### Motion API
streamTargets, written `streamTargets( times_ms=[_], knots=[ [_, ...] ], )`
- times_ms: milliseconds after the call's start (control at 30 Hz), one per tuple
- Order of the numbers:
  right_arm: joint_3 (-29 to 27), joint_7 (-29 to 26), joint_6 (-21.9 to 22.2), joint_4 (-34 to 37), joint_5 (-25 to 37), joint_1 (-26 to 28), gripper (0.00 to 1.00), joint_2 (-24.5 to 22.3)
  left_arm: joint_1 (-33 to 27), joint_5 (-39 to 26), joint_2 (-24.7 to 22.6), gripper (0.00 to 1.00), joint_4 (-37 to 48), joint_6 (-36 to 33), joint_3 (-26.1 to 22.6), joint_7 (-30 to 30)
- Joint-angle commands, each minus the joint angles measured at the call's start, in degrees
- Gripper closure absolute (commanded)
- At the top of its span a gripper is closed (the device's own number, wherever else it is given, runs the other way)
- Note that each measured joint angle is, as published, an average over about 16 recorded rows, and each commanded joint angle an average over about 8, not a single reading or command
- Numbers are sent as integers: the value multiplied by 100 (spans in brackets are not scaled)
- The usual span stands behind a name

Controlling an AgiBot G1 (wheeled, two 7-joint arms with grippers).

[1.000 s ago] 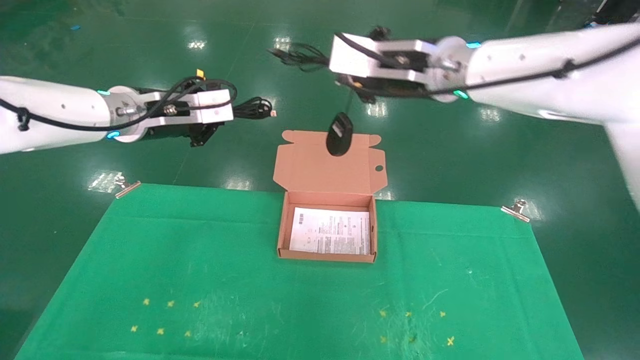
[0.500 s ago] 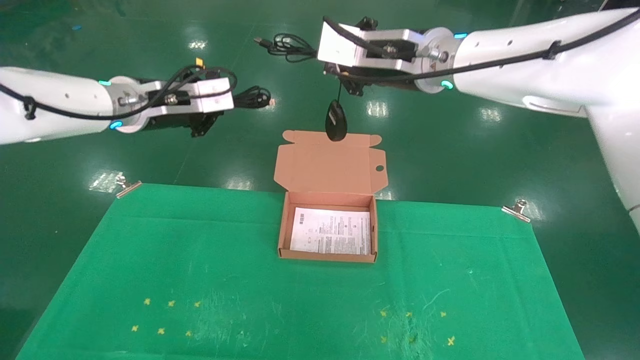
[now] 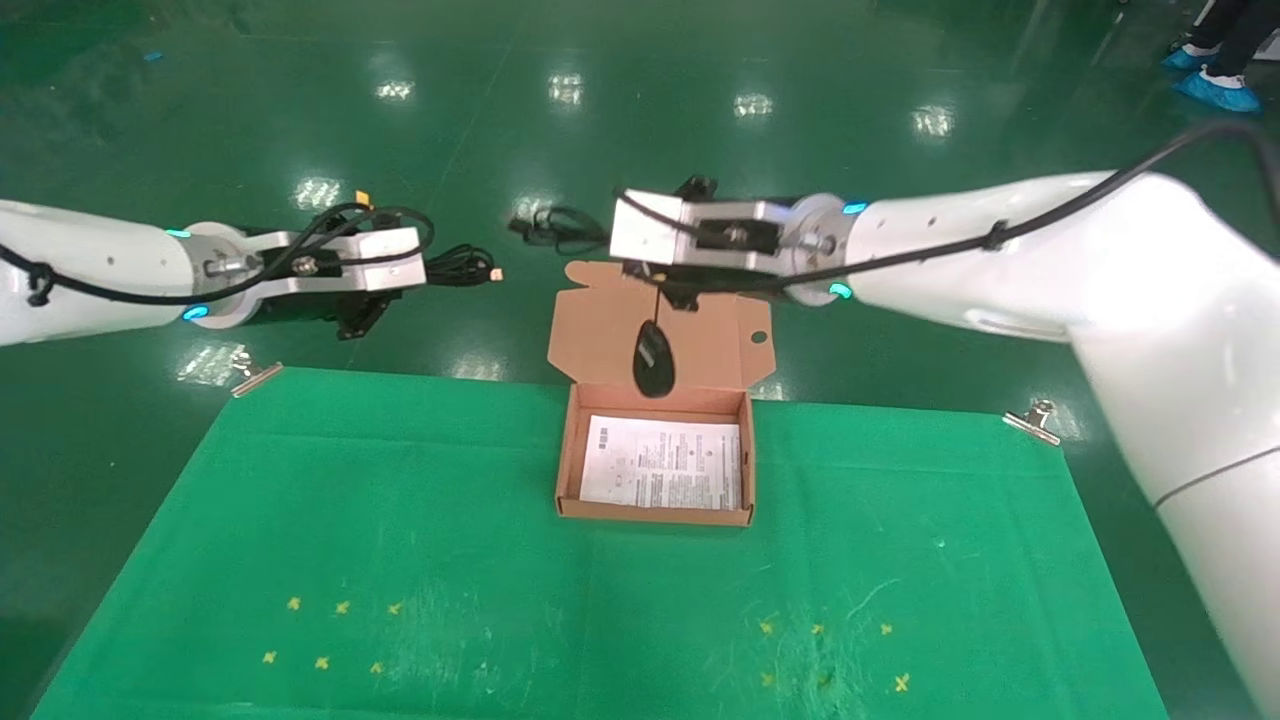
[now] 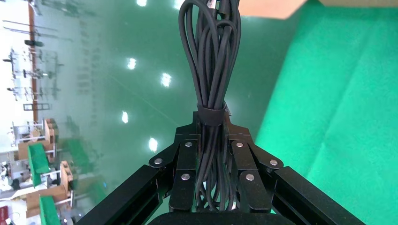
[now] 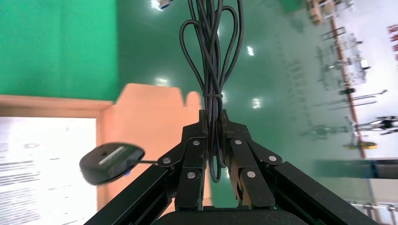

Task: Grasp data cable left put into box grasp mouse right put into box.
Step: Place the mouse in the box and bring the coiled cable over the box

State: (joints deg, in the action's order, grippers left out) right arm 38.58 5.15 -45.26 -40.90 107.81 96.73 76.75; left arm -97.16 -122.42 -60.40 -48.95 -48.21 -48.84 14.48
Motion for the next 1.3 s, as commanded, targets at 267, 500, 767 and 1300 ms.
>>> streamTargets(
  times_ms=[267,500,767,1300],
  knots=[
    [430,-30,124,142,-251,-269,100,107,68,-338,148,100,-305,-205,-70,448],
    [897,-115,324,141,-629,-440,100,130,113,-458,191,100,-490,-248,-81,636],
    [1341,-331,603,217,-1214,-560,100,132,138,-521,213,100,-587,-271,-86,734],
    [2297,-1255,1141,1263,-1701,-635,100,164,151,-557,225,100,-641,-284,-88,789]
  ],
)
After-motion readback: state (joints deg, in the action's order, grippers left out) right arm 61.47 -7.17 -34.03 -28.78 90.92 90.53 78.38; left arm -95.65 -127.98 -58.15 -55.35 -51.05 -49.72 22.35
